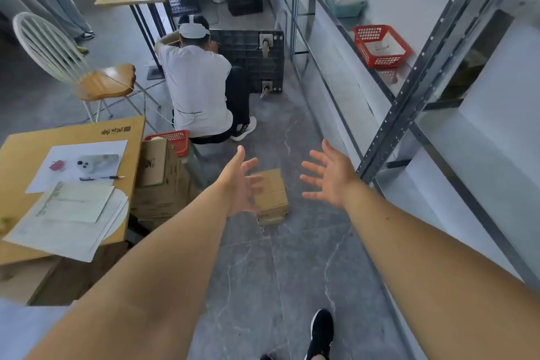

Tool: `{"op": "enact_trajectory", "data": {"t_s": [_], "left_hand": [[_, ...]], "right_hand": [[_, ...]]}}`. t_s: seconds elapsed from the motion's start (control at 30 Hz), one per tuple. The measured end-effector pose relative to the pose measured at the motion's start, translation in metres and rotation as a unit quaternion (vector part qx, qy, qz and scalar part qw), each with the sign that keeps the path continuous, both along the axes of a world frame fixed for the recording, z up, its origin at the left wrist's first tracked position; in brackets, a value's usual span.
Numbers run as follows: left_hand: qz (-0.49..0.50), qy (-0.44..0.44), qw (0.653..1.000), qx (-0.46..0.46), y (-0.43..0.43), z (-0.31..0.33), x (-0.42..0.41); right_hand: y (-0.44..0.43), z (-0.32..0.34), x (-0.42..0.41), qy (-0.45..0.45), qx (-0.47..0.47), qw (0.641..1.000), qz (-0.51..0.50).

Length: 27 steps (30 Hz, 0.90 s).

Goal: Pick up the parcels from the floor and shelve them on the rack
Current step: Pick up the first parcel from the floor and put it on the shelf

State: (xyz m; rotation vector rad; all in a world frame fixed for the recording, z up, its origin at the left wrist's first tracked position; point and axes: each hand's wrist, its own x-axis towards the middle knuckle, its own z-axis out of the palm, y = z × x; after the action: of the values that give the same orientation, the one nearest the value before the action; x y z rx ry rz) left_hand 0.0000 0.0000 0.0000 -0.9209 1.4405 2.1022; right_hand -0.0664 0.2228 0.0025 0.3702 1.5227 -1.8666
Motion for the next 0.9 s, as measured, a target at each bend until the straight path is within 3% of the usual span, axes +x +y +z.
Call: {"op": "enact_trajectory", "data": {"t_s": [0.57, 0.9], "left_hand": [[0.054, -0.074, 0.996, -0.024, 0.063, -0.069, -0.087], [0.054, -0.119, 0.991, 0.008, 0.055, -0.134, -0.113]], "right_hand": [[0.059, -0.098, -0.110, -0.097, 0.034, 0.994, 0.048], [0.039, -0.138, -0.140, -0.143, 0.054, 0.986, 0.062]]}}
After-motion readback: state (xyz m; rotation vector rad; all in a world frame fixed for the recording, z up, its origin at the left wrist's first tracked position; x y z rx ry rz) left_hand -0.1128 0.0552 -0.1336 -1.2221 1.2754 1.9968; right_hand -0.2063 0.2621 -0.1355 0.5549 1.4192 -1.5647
